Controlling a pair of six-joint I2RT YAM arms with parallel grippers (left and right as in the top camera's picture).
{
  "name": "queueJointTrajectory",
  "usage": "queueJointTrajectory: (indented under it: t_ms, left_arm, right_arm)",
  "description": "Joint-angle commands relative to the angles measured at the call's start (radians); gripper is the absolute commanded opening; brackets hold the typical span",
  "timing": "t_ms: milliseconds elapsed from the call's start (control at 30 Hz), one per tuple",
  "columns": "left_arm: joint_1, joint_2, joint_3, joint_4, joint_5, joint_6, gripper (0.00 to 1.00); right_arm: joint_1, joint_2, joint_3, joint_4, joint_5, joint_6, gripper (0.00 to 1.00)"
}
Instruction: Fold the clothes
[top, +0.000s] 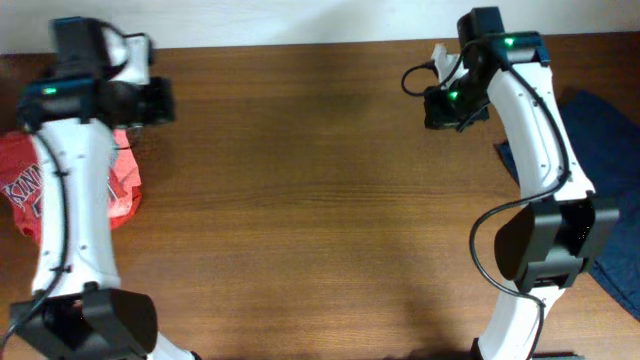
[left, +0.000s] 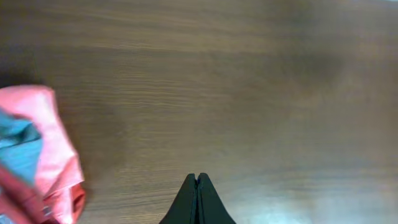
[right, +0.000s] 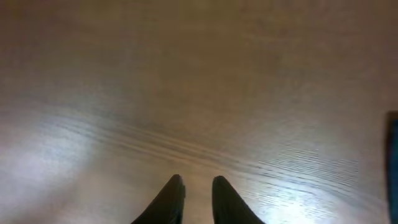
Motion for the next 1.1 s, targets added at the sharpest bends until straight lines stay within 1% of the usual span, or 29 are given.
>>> queueJointTrajectory:
  t_ms: [0,33,67,100,133,167,367,433,567,667,767,867,900,933,1067]
  left_arm:
    - [-0.138,-0.002,0.006,0.001,-0.135,0.016,0.23]
    - [-0.158,-0.002,0.006,0.005,-0.150,0.016,0.33]
    - [-0.183,-0.002,0.006,0.011,-0.176,0.016,0.50]
    - [-0.205,-0.002,0.006,0.011,-0.196,0.016,0.76]
    - [-0.218,-0.002,0.006,0.011,-0.196,0.016,0.99]
    - [-0.228,-0.002,0.006,0.011,-0.195,0.011,0.99]
    - [-0.239,-0.002,0.006,0.011,-0.200,0.013,0.99]
    - [-0.240,-0.002,0.006,-0.036,-0.199,0.013,0.99]
    - [-0.240,-0.007,0.006,-0.105,-0.196,0.013,0.99]
    - [-0.241,-0.031,-0.004,-0.143,-0.190,0.012,0.99]
    - [-0.242,-0.105,-0.094,-0.107,-0.152,0.012,0.99]
    - [-0.242,-0.216,-0.222,-0.047,-0.150,0.008,0.99]
    - [-0.242,-0.307,-0.325,0.003,-0.150,0.009,0.99]
    - [-0.242,-0.348,-0.367,0.020,-0.150,0.009,0.99]
    - [-0.242,-0.590,-0.616,0.141,-0.151,0.004,0.99]
  right_arm:
    - [-0.027,-0.037,0.045,-0.003,0.033,0.012,0.26]
    - [-0.031,-0.037,0.045,-0.005,0.033,0.012,0.31]
    - [-0.035,-0.036,0.045,-0.010,0.031,0.012,0.45]
    - [-0.038,-0.036,0.045,-0.016,0.029,0.012,0.66]
    - [-0.040,-0.036,0.045,-0.022,0.029,0.012,0.94]
    - [-0.040,-0.036,0.045,-0.024,0.029,0.012,0.99]
    - [-0.050,-0.047,0.045,-0.043,0.056,0.029,0.99]
    - [-0.047,-0.068,0.045,-0.067,0.103,0.061,0.99]
    - [-0.047,-0.141,0.043,-0.098,0.113,0.061,0.99]
    - [-0.034,-0.238,0.024,-0.103,0.128,0.062,0.99]
    - [0.006,-0.348,-0.044,-0.078,0.212,0.092,0.99]
    - [0.042,-0.464,-0.144,-0.037,0.226,0.095,0.99]
    - [0.057,-0.546,-0.227,-0.001,0.229,0.097,0.99]
    - [0.060,-0.580,-0.265,0.016,0.230,0.101,0.99]
    - [0.064,-0.816,-0.542,0.150,0.236,0.144,0.99]
